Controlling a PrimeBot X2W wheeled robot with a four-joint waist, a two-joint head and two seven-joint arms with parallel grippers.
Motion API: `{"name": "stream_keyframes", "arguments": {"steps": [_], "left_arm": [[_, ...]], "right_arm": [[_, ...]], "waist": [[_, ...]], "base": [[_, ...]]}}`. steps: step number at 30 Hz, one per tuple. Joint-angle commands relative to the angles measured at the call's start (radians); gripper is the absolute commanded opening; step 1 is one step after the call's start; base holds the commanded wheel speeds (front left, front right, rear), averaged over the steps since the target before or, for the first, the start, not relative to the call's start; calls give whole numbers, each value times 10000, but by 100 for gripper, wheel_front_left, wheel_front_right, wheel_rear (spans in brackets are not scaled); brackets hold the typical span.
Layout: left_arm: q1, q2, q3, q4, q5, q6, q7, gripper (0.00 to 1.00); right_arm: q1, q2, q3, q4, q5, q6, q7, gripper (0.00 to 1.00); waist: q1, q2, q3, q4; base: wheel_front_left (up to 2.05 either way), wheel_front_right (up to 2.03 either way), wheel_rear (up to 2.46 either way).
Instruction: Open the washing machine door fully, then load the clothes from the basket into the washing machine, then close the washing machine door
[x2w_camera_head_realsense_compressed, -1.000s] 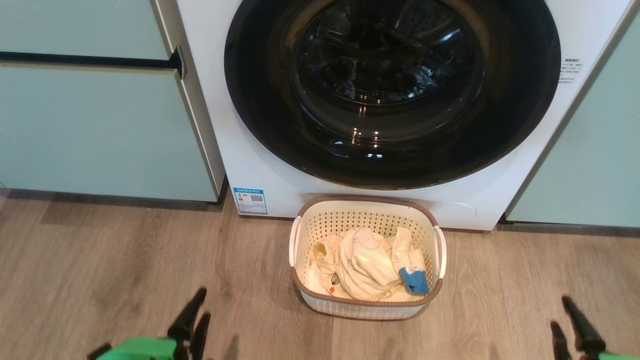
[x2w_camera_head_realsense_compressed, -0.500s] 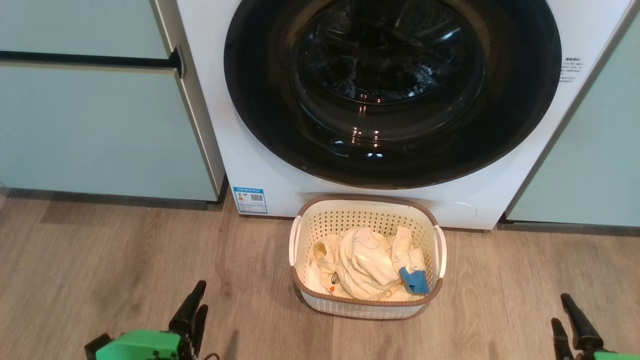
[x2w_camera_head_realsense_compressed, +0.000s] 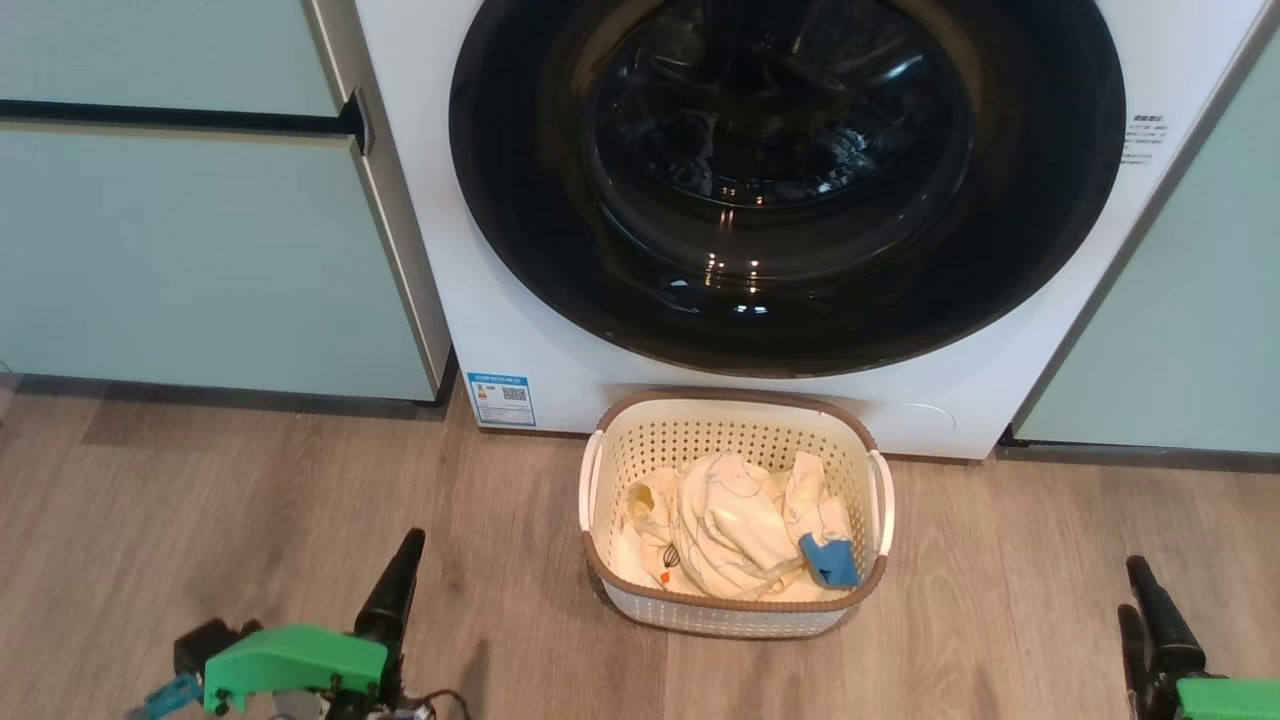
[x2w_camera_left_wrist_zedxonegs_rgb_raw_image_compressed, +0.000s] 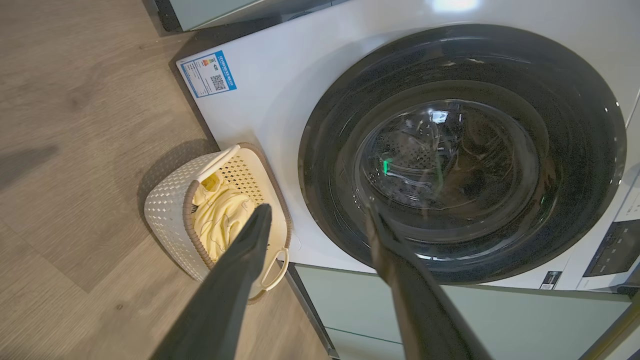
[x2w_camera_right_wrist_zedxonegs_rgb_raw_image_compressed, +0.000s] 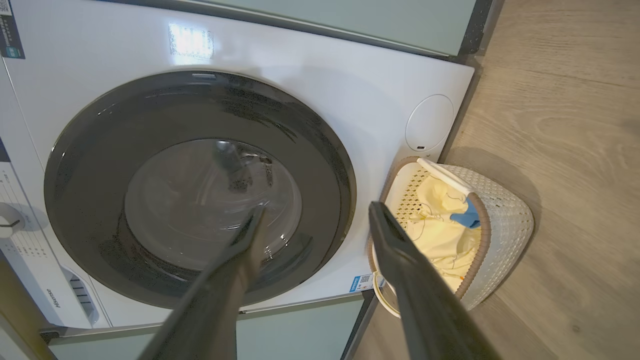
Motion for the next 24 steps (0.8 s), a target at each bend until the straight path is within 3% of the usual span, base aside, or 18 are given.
{"name": "stream_keyframes", "arguments": {"steps": [1, 24], "left_arm": [[-574, 156, 110, -405, 358, -38, -105, 100], [-1133, 273, -73, -865, 4442, -25, -783, 100]], "right_arm": [[-548, -123, 9, -417, -332, -8, -141, 100], [-828, -186, 269, -1215, -4633, -13, -820, 100]], "waist": [[0, 0, 1, 3], [0, 0, 83, 50]], "base": [[0, 0, 0], [0, 0, 0]]}}
